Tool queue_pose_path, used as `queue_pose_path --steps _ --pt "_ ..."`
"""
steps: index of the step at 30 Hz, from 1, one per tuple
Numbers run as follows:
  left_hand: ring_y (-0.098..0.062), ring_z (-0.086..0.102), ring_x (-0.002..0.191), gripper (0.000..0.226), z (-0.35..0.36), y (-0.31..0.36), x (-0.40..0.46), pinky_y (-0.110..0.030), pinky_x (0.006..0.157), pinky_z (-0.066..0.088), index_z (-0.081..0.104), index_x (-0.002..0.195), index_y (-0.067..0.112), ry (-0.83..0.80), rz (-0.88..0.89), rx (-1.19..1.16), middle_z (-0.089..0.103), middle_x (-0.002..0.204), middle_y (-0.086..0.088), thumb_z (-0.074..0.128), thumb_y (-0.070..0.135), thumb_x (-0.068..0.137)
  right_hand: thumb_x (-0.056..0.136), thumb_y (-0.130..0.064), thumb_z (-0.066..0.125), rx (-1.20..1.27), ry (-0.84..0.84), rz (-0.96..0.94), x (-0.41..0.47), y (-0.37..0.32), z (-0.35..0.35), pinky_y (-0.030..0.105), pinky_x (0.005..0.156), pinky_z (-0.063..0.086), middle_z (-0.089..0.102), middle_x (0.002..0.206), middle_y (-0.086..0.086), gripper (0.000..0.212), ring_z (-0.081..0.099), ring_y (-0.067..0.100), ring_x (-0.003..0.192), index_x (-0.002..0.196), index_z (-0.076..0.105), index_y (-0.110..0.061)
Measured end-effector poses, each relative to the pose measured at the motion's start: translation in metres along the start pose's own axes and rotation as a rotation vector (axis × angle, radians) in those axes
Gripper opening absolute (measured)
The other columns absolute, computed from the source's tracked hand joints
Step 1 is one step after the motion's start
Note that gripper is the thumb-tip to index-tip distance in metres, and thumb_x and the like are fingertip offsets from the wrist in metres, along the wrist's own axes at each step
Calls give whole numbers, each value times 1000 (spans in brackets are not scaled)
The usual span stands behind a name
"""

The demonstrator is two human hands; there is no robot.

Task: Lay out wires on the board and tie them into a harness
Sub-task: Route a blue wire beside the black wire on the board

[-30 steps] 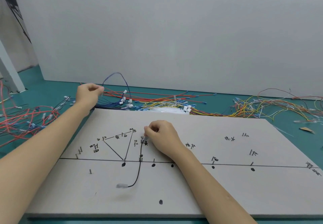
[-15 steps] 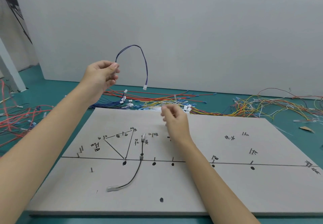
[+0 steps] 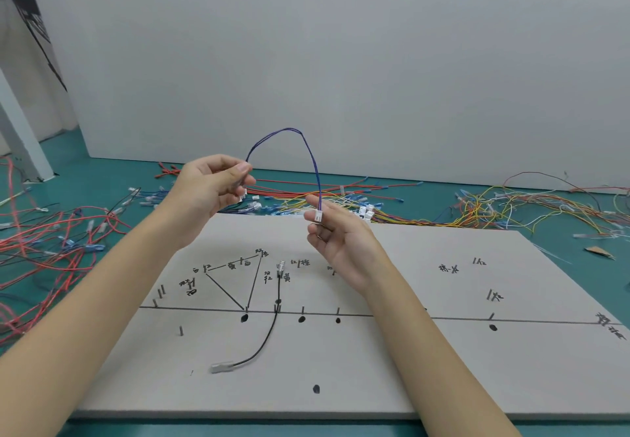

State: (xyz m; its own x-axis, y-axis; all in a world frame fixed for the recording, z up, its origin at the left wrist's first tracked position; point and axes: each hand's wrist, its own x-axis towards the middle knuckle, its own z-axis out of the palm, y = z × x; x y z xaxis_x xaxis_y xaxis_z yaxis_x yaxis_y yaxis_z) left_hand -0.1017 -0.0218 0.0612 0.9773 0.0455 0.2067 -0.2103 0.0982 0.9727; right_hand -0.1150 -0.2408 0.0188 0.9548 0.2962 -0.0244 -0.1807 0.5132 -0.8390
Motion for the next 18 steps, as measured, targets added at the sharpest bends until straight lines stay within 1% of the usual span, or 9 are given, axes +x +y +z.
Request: queue_pose_path --steps 3,7,10,15,18 --pt "-4 56 53 7 -3 -4 -3 -13 53 48 66 88 10 48 20 -8 69 67 4 61 13 93 97 -24 54 43 -43 34 -1 -1 1 21 65 53 68 80 2 24 61 11 62 109 68 -9" --pt "-3 55 54 8 -6 -11 -7 -13 53 48 67 88 12 77 39 40 69 66 6 60 13 94 94 -26 57 -104 -28 3 -2 0 -1 22 67 51 68 79 0 22 64 13 68 106 70 -13" --pt "-2 55 54 8 -11 -15 -7 -13 54 49 66 89 14 136 95 105 70 66 7 60 14 94 92 -24 60 -78 -6 4 -1 -1 0 23 68 52 69 80 1 19 64 13 68 103 70 -13" --pt "-2 54 52 9 -23 -22 -10 -12 53 47 66 86 17 211 106 103 69 63 9 61 14 94 91 -13 63 -11 73 -54 1 1 -3 22 69 55 70 82 2 15 65 12 72 102 70 -6" --pt "-2 50 51 12 -36 -21 -14 -11 52 45 67 85 18 252 91 68 65 59 10 61 14 93 88 -9 67 60 204 -94 3 1 -6 21 68 57 70 79 5 11 67 13 69 95 71 -2"
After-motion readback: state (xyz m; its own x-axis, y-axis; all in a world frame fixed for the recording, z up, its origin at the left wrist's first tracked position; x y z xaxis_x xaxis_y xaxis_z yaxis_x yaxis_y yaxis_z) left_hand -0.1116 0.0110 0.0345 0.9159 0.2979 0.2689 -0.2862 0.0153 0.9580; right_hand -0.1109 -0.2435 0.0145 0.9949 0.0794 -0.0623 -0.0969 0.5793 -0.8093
